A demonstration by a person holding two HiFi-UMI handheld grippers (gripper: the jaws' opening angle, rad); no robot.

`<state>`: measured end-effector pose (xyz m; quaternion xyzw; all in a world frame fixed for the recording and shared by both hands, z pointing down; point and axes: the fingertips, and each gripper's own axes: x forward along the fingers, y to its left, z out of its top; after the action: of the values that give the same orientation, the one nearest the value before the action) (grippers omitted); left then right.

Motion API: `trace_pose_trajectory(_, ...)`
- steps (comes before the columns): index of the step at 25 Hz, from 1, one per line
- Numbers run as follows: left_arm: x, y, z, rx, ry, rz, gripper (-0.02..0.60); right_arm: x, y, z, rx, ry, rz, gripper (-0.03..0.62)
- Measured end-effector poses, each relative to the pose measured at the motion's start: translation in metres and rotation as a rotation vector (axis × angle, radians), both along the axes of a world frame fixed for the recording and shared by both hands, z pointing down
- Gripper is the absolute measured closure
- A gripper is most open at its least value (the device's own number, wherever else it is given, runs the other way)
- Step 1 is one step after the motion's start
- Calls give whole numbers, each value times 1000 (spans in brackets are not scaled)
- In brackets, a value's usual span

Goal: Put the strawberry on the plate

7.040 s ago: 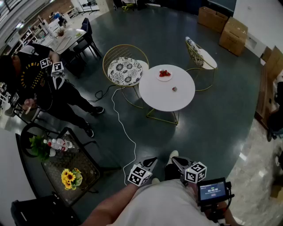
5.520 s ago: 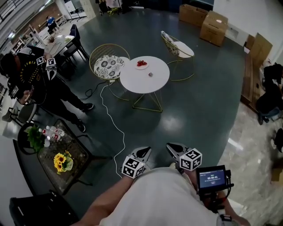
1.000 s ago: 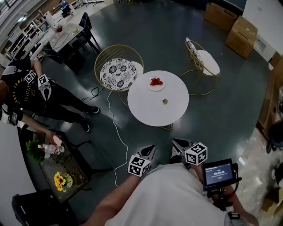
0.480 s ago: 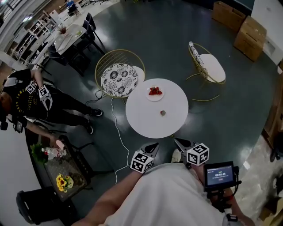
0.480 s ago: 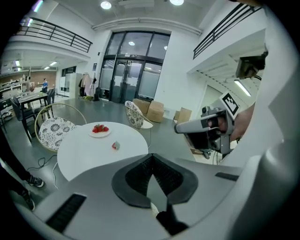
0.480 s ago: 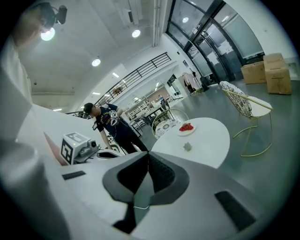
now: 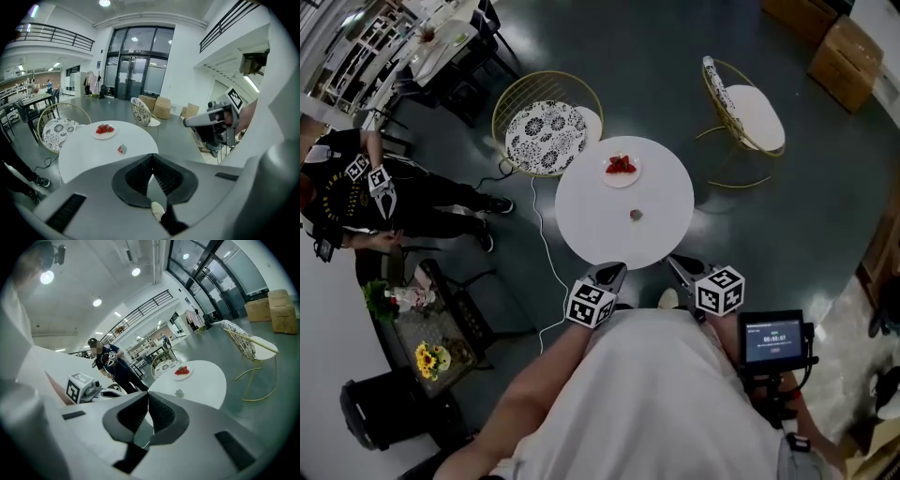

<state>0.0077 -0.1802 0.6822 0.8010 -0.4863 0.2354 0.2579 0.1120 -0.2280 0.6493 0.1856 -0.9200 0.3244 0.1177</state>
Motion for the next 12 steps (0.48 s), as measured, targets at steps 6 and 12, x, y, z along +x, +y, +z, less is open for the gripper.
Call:
trace_pose_trajectory(6, 0, 10, -19, -26, -15, -12, 574, 2, 10, -17, -48, -2, -18, 586)
trace_pose_trajectory(12, 5, -39, 2, -44, -18, 25, 574, 2, -26, 13, -85, 11, -16, 586)
